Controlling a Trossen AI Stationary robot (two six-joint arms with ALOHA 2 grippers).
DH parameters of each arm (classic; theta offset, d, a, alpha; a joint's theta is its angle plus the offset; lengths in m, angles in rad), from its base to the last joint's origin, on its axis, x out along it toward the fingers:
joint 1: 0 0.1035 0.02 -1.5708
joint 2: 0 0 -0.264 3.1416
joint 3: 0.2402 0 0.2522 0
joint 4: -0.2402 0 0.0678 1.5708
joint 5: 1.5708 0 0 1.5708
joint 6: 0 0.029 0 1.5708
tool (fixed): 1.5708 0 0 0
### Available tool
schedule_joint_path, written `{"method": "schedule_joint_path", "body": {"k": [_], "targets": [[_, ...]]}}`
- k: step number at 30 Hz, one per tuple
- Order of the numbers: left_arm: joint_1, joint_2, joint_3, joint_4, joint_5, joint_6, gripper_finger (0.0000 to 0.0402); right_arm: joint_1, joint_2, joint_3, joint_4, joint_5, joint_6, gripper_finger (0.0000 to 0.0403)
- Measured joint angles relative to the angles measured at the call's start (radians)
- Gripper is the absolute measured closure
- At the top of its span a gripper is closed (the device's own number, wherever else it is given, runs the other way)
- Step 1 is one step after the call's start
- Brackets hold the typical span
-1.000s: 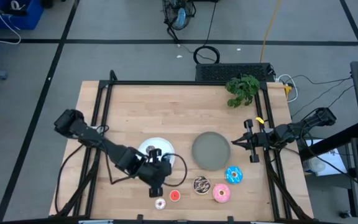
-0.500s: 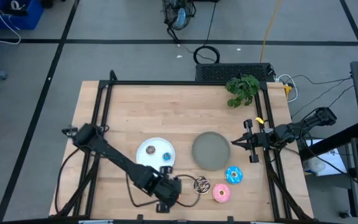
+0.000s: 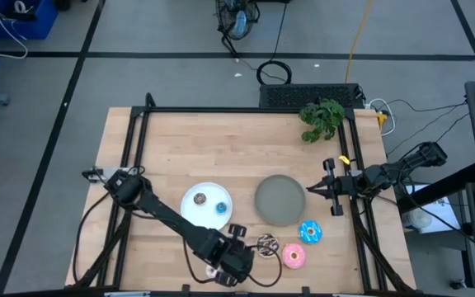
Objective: Pick & Place donuts
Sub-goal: Put the small orange donut on the white plate
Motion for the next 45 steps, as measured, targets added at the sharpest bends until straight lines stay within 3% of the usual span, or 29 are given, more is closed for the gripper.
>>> {"method": "schedule_joint_path", "body": {"k": [4,9,32,38,45], "targets": [[0.001,0.001,-0.049,0.012,0.005,-0.021,0.0213,0.000,0.000,0.000,0.002,0.000,-0.006,0.0403],[0.001,0.001,-0.101,0.027,0.015,-0.028,0.0187,0.000,0.000,0.000,0.009,0.000,-0.021,0.0403],[0.003,-0.001,-0.228,0.161,0.070,-0.091,0.0211,0.000,0.000,0.000,0.009,0.000,-0.024,0.0403],[0.022,-0.003,-0.254,0.165,0.174,-0.185,0.0256,0.000,0.000,0.000,0.009,0.000,-0.024,0.0403],[0.031,-0.003,-0.246,0.136,0.216,-0.204,0.0380,0.000,0.000,0.000,0.011,0.000,-0.024,0.0403]]}}
